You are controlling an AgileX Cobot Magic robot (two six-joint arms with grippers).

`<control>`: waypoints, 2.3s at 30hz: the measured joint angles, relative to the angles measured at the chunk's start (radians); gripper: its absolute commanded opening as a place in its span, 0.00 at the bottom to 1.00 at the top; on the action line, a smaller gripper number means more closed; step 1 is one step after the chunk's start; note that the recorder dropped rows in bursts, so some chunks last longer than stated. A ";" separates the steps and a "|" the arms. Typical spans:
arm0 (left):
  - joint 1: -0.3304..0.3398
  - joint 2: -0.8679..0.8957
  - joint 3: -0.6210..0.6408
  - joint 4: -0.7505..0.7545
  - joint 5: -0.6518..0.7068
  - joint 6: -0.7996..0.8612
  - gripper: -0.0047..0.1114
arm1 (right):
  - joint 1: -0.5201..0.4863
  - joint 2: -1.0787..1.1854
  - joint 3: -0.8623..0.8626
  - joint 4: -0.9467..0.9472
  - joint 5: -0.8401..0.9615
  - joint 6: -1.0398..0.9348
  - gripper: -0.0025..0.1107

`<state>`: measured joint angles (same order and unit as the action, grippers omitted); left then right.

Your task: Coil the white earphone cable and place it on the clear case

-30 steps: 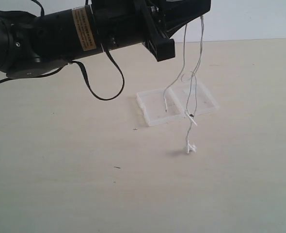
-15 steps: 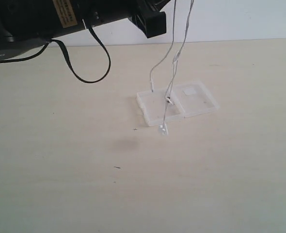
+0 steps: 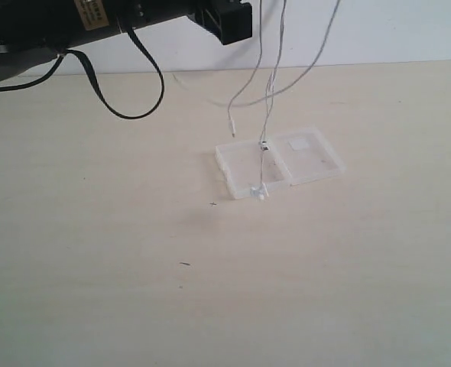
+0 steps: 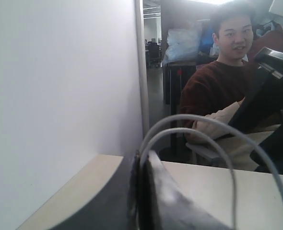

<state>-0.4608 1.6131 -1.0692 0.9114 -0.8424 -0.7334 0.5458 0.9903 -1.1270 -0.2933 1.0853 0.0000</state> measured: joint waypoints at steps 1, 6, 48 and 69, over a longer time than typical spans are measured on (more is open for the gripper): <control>0.000 0.000 0.000 0.000 0.000 0.000 0.04 | 0.000 0.000 0.000 0.000 -0.006 0.000 0.46; 0.000 0.000 -0.007 0.003 0.003 0.000 0.04 | 0.000 0.000 0.000 0.000 -0.031 0.016 0.46; 0.000 0.000 -0.009 0.006 0.003 0.000 0.04 | 0.000 -0.069 0.002 0.221 -0.226 -0.033 0.61; 0.000 0.000 -0.009 0.005 0.003 0.000 0.04 | 0.000 -0.022 0.002 0.602 -0.367 -0.306 0.86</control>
<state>-0.4608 1.6131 -1.0784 0.9159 -0.8397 -0.7334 0.5458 0.9683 -1.1251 0.3089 0.7178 -0.3062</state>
